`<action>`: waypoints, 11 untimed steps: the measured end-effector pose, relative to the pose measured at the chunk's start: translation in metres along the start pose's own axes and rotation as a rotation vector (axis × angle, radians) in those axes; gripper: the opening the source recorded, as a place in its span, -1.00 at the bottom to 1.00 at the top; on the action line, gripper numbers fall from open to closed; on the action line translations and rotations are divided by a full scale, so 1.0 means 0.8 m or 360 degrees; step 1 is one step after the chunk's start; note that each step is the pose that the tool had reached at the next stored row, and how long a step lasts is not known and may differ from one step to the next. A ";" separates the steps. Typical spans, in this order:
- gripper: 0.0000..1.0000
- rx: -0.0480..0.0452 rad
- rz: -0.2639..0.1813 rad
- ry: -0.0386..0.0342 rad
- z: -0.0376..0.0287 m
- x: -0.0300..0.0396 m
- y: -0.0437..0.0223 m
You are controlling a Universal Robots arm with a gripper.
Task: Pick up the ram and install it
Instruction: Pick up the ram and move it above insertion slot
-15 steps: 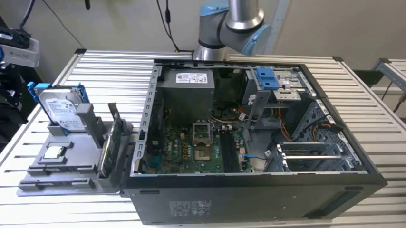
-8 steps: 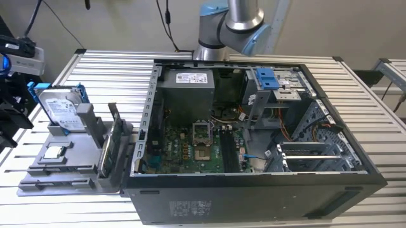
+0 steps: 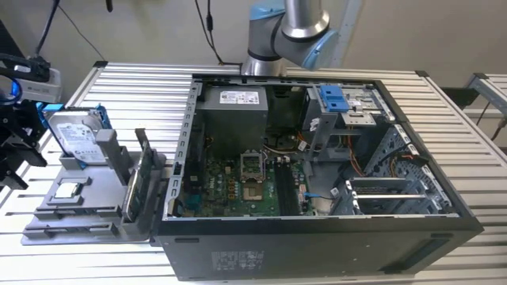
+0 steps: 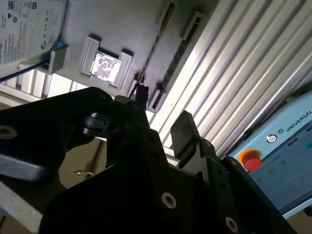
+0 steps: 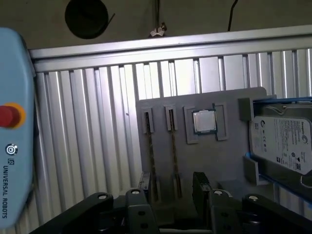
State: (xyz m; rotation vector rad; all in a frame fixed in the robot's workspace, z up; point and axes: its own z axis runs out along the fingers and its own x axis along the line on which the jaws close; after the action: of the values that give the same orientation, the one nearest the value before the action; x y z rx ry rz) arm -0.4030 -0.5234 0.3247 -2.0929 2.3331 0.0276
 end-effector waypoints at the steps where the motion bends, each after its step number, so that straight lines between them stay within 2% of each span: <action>1: -0.04 0.0000 0.0000 0.0000 0.0009 0.0000 0.0000; 4: -0.04 0.0000 0.0000 0.0000 0.0045 0.0001 0.0000; 11: -0.04 0.0000 -0.0001 0.0001 0.0191 0.0010 -0.0002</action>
State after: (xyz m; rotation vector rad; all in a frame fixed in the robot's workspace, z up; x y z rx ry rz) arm -0.4030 -0.5239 0.3094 -2.0940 2.3322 0.0269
